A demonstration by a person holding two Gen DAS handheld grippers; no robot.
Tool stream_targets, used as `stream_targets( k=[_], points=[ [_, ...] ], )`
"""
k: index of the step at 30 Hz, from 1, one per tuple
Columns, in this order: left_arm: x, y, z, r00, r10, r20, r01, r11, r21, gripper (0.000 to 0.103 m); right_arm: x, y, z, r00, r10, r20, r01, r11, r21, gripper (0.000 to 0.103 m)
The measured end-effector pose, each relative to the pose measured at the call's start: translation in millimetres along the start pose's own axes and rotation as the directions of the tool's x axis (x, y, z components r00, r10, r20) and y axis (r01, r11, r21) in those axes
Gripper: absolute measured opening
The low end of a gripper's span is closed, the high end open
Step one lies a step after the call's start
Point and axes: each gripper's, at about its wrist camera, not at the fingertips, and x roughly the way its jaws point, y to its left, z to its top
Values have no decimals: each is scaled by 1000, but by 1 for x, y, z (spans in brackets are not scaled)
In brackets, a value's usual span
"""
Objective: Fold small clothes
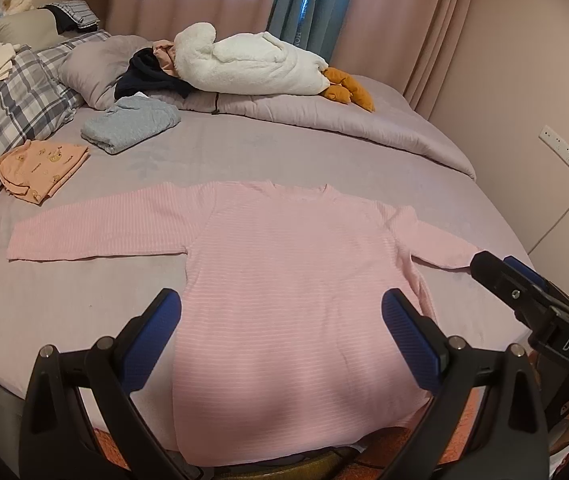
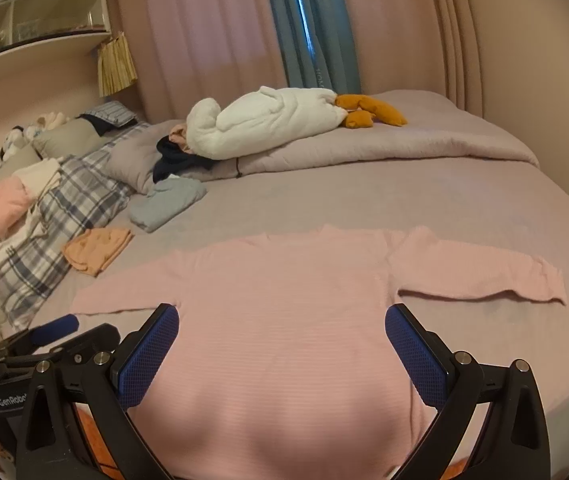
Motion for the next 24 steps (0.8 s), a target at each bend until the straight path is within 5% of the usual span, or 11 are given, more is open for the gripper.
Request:
stream_targets(
  k=[24],
  points=[
    [0, 3, -1, 1000, -4, -3, 4, 1000, -8, 100, 2, -11, 3, 1000, 0, -12, 1, 999, 46, 102]
  ],
)
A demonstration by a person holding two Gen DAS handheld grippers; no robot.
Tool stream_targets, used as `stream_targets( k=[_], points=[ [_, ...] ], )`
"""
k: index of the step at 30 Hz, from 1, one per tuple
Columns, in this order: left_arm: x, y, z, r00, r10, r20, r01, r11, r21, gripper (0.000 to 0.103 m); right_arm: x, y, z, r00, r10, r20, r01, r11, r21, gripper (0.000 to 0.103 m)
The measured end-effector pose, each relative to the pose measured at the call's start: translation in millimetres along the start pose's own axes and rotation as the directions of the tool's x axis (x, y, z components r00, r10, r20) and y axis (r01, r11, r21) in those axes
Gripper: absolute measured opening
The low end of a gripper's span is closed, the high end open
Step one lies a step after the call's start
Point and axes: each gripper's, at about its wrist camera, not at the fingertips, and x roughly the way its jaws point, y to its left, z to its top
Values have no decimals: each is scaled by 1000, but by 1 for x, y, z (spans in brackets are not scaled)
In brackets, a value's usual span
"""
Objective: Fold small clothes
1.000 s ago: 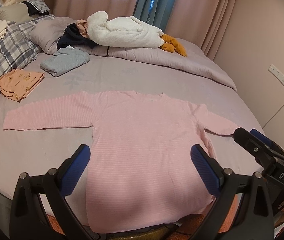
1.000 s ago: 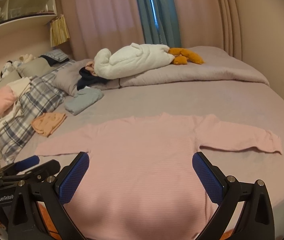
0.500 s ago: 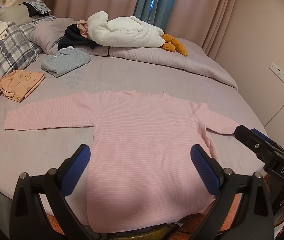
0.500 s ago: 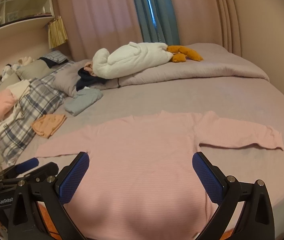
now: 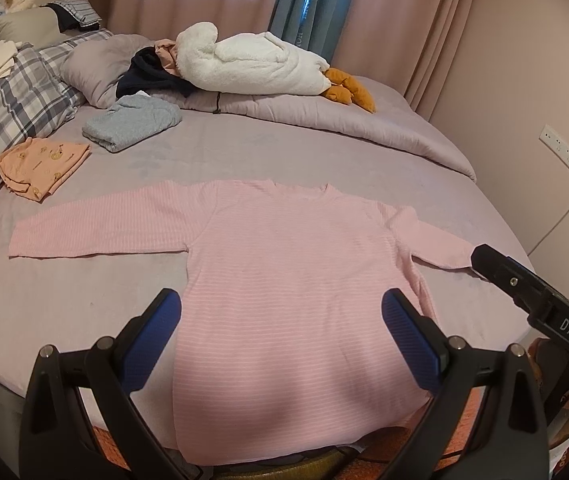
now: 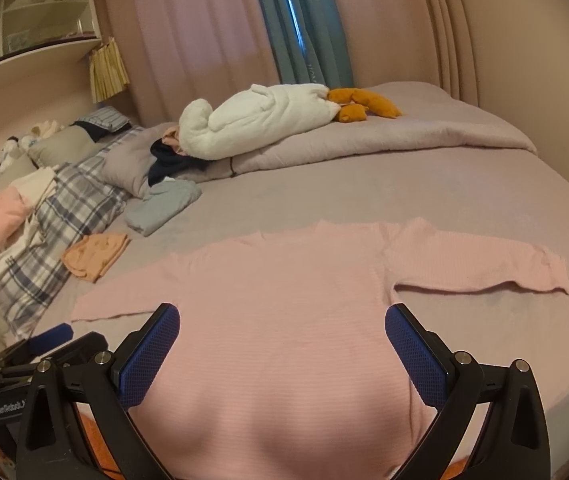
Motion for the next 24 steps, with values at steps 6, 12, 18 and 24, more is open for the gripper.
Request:
stream_targets(
  k=[6, 12, 18, 24],
  points=[
    [0, 0, -1, 1000, 0, -2, 0, 1000, -3, 100, 1, 0, 1, 1000, 4, 4, -4, 1000, -3, 102],
    [1, 0, -1, 1000, -4, -5, 4, 1000, -4, 100, -1, -1, 4, 1000, -1, 19, 2, 1000, -11, 102],
    [1, 0, -1, 1000, -29, -8, 29, 1000, -6, 100, 1, -5, 5, 1000, 9, 24, -9, 1000, -1, 102],
    [6, 2, 0, 999, -27, -23, 26, 1000, -17, 100, 2, -16, 9, 999, -7, 32, 6, 999, 41, 102]
  ],
)
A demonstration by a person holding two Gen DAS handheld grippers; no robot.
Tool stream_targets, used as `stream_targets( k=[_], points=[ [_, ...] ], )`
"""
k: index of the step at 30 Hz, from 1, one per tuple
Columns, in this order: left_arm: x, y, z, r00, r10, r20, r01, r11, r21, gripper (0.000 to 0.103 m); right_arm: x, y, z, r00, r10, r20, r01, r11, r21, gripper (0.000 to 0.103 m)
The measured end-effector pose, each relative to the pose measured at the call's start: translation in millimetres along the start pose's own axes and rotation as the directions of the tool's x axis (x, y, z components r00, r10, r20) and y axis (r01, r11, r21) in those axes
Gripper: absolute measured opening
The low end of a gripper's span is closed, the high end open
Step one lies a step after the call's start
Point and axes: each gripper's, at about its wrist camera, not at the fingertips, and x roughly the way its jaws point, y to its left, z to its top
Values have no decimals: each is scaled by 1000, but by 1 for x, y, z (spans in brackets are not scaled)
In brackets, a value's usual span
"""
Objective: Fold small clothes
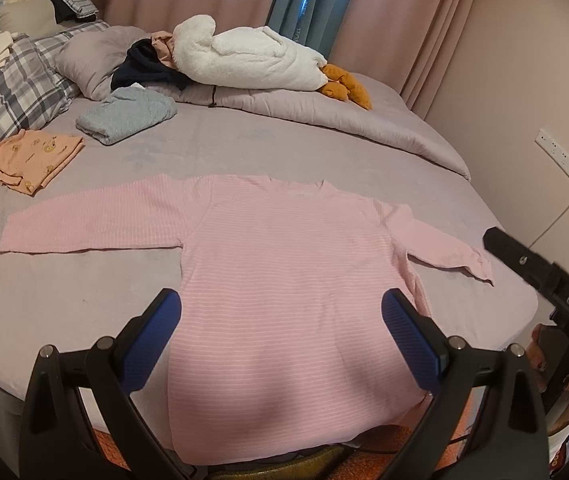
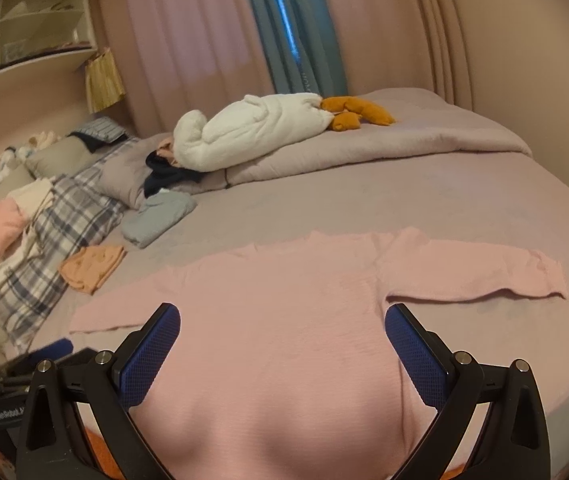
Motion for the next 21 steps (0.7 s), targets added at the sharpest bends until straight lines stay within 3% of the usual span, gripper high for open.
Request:
stream_targets(
  k=[13, 17, 21],
  points=[
    [30, 7, 3, 998, 1, -55, -2, 1000, -18, 100, 8, -46, 13, 998, -50, 27, 46, 990, 135, 101],
    [50, 10, 1, 996, -3, -90, 1, 1000, -20, 100, 20, -97, 19, 993, -121, 7, 115, 961, 251, 92],
    [77, 15, -5, 991, 5, -137, -9, 1000, -24, 96, 29, -161, 20, 977, -214, -20, 205, 899, 386, 81]
  ],
)
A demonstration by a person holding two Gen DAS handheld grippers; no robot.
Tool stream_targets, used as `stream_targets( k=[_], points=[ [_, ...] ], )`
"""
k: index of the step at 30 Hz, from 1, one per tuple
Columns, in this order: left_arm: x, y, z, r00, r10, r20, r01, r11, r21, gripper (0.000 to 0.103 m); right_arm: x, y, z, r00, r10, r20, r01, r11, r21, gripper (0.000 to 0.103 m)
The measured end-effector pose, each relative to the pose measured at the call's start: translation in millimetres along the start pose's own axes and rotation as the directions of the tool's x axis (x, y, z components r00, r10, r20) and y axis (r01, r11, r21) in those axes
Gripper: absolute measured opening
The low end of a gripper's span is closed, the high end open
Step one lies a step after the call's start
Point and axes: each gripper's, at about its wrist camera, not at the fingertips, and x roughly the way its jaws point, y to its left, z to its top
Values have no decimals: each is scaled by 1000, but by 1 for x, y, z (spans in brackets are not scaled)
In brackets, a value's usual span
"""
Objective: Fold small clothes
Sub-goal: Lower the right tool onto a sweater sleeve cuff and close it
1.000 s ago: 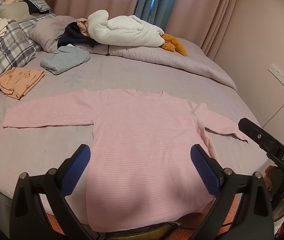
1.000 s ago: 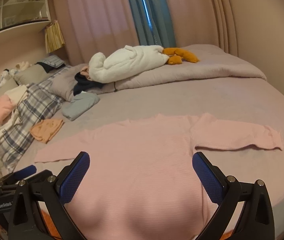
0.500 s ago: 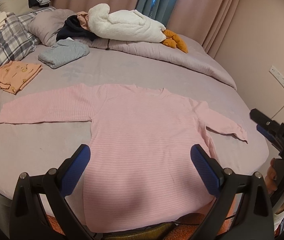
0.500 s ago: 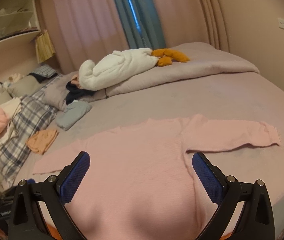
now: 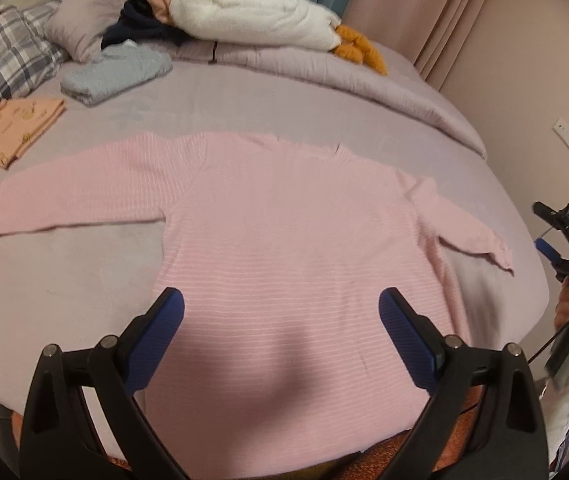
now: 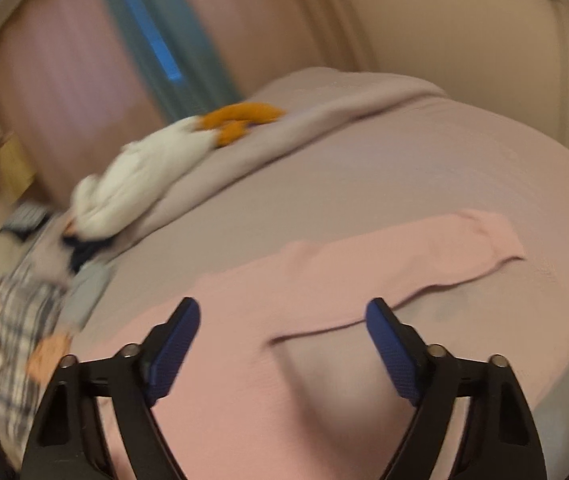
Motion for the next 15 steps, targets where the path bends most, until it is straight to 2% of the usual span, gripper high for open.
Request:
stream_targets(
  k=[2, 7, 12, 15],
  points=[
    [14, 4, -3, 1000, 2, -28, -3, 1000, -11, 92, 9, -29, 9, 999, -32, -7, 33, 996, 79, 72],
    [45, 11, -10, 995, 1, -100, -4, 999, -32, 85, 28, -101, 20, 990, -138, -35, 142, 951, 273, 59],
    [66, 17, -11, 987, 14, -157, -20, 999, -42, 81, 50, -154, 19, 967, -238, -96, 256, 883, 393, 57],
    [74, 20, -12, 984, 9, -180, -19, 998, -54, 81, 57, -174, 13, 960, -255, -119, 281, 841, 463, 56]
  ],
)
